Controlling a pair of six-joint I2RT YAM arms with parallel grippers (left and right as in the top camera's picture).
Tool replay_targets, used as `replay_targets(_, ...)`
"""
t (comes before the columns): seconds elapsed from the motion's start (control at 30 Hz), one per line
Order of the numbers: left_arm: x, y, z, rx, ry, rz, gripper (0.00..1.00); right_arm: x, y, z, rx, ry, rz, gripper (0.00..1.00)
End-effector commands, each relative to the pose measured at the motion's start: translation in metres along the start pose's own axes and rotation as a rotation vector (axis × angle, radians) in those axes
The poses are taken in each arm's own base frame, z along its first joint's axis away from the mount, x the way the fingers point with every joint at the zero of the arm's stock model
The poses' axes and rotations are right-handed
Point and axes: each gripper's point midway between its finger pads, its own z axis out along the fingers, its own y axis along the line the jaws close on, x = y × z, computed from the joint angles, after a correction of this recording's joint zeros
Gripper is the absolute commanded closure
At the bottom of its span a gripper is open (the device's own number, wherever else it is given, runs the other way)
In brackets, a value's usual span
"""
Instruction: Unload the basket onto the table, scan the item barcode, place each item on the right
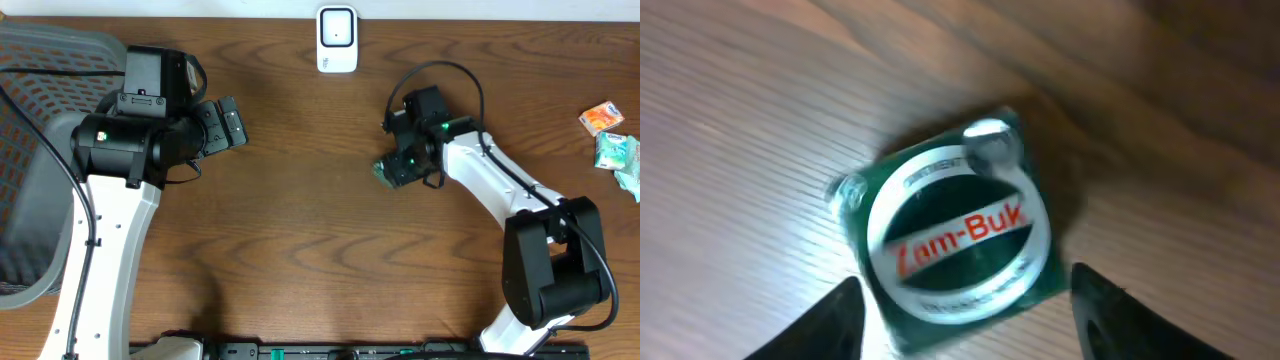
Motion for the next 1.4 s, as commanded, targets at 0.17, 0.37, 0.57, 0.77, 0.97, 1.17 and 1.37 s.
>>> replay_targets(0.17,-0.004,0.001,-0.003,-0.004,-0.012,0.003,0.02,-0.007,-0.030,-0.009,0.162,-0.038,0.190,0.23)
replay_targets(0.37,-0.004,0.001,-0.003,-0.004,-0.012,0.003,0.02,-0.024,0.002,-0.022,-0.037,-0.053,0.485,0.18)
replay_targets(0.57,-0.004,0.001,-0.003,-0.004,-0.012,0.003,0.02,-0.026,0.013,-0.023,-0.107,-0.030,0.836,0.10)
replay_targets(0.77,-0.004,0.001,-0.003,-0.004,-0.012,0.003,0.02,0.008,-0.014,-0.016,0.169,-0.025,1.063,0.01)
replay_targets(0.97,-0.004,0.001,-0.003,-0.004,-0.012,0.003,0.02,0.015,-0.010,-0.008,0.220,-0.059,1.143,0.01)
replay_targets(1.17,-0.004,0.001,-0.003,-0.004,-0.012,0.003,0.02,0.005,0.004,-0.002,0.197,-0.093,1.103,0.01)
replay_targets(1.37,-0.004,0.001,-0.003,-0.004,-0.012,0.003,0.02,0.006,0.007,0.015,0.210,-0.079,1.089,0.01)
